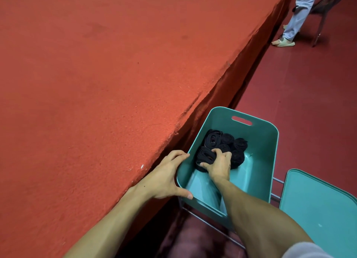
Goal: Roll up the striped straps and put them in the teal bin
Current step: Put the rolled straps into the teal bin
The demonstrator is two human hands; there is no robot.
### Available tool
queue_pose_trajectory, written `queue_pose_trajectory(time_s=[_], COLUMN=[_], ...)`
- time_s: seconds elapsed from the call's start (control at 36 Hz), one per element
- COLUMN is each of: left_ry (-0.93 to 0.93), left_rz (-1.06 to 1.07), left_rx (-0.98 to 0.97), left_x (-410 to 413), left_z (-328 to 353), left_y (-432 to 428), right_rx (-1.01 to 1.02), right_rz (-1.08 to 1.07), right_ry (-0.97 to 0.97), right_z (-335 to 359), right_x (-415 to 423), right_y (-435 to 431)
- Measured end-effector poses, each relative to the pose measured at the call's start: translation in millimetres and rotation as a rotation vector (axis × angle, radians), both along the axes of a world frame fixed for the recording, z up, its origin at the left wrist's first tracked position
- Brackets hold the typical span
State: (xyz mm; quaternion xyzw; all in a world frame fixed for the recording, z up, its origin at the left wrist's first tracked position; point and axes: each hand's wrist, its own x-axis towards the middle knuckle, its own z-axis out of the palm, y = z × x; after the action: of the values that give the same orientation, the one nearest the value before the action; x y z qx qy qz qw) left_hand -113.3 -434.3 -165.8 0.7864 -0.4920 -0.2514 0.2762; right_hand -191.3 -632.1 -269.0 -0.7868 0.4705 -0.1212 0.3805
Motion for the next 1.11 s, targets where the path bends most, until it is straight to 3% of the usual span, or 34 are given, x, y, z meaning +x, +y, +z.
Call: queue_pose_trajectory(time_s=[0.47, 0.69, 1.11], left_ry=[-0.013, -0.045, -0.093], left_rz=[0.000, -0.003, -0.010], left_rx=[0.003, 0.019, 0.080], left_x=[-2.8, -4.2, -7.1], left_z=[3.9, 7.1, 14.1], left_y=[1.4, -0.1, -1.7], right_rx=[-0.026, -0.094, -0.034], right_rz=[-0.018, 0.065, 0.126], right_ry=[0.029, 0.192, 0.131], right_z=[0.7, 15.6, 28.4], right_x=[3.0, -5.4, -16.4], right_y=[1.8, 0.0, -3.1])
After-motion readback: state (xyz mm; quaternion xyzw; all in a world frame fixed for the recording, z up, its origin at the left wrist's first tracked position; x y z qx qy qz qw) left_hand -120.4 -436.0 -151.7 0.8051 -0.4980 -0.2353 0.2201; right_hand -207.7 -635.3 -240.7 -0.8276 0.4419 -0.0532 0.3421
